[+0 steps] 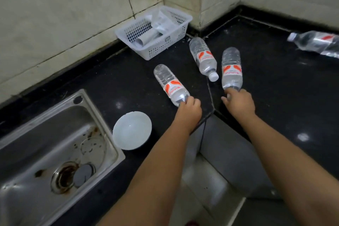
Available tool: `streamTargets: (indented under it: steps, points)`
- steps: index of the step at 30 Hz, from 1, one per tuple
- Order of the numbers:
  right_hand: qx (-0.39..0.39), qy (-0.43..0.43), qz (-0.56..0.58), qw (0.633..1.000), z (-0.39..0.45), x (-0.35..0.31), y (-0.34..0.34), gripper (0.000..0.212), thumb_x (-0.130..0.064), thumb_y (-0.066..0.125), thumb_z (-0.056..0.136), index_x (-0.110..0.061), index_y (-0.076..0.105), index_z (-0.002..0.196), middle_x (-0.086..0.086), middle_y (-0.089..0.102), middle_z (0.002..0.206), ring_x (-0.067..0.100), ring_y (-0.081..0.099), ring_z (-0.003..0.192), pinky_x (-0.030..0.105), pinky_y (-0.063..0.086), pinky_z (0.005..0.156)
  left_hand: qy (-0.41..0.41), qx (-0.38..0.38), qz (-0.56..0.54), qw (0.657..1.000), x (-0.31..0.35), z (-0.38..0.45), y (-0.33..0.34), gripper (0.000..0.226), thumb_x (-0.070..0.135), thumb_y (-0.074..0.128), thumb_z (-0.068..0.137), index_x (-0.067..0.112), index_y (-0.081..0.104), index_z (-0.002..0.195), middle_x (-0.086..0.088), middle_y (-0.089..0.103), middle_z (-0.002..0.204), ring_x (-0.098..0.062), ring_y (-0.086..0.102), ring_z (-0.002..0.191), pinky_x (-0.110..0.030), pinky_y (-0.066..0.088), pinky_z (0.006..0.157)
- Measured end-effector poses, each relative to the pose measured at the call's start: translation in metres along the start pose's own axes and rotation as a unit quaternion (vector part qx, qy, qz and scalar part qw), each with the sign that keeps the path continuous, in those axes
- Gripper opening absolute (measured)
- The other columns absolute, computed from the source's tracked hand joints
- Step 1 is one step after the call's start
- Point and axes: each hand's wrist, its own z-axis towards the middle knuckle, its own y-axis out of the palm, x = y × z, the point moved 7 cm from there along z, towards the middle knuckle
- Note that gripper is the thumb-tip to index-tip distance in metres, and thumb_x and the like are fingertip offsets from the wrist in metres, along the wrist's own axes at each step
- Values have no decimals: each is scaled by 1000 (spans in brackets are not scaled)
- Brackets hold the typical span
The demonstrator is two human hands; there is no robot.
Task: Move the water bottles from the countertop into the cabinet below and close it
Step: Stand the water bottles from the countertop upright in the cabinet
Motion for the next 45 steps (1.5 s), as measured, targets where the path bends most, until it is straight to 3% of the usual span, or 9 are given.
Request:
streamTargets:
  steps: [3,6,9,11,14,18,26,33,45]
  points:
    - [33,-43,-86,995,-23,2,-11,31,-26,52,92,-14,51,121,25,54,117,40,50,105,43,44,84,-16,-25,-4,1000,9,-16,-32,28,11,42,61,17,68,51,1,65,60,-16,65,57,-15,46,43]
    - [93,-89,-115,985,-45,1,-33,23,-17,55,89,-14,58,112,27,61,99,39,56,93,44,39,83,-35,-40,-17,998,12,-32,-49,26,2,46,87,3,58,111,-14,55,118,-28,54,111,-30,50,83]
    - [217,-145,-142,955,-74,-2,-72,11,-11,62,71,-15,68,79,18,61,53,32,58,52,36,29,70,-101,34,4,994,6,-56,-93,23,10,63,82,4,59,105,-18,59,112,-29,58,105,-30,51,82]
    - [242,-168,-147,944,-98,3,-94,11,-14,61,68,-16,69,75,12,58,45,28,55,43,34,30,65,-126,17,-23,992,9,-78,-110,33,7,63,81,3,55,112,-20,56,117,-31,56,109,-30,50,86]
    - [199,-189,-127,953,-138,11,-125,25,-12,73,71,-9,65,95,18,66,62,34,62,60,36,45,65,-179,61,-64,980,13,-119,-146,41,3,67,76,0,55,114,-19,57,114,-29,57,106,-28,51,81]
    - [111,-179,-93,973,-187,39,-158,35,-30,44,95,-13,42,126,15,67,105,34,57,102,38,36,86,-209,42,-136,967,25,-178,-166,24,0,45,91,1,48,116,-17,55,119,-34,50,110,-37,43,87]
    - [70,-217,-126,965,-314,88,-202,38,-36,42,94,-9,44,121,12,70,93,31,61,90,38,35,92,-112,71,-164,977,109,-271,-230,26,21,51,95,1,51,111,-17,61,112,-36,55,105,-41,44,82]
    - [68,-118,-132,982,-428,159,-210,37,-36,44,93,-8,47,118,12,69,90,30,60,90,39,31,96,-5,65,-234,970,201,-312,-249,28,23,55,92,4,54,113,-15,63,114,-33,55,109,-36,43,85]
    - [9,45,-114,992,-559,302,-190,34,-38,42,94,-16,46,120,5,66,104,24,55,102,37,25,99,141,-97,-340,925,407,-328,-196,36,18,59,90,7,51,123,-16,54,128,-31,51,119,-35,43,96]
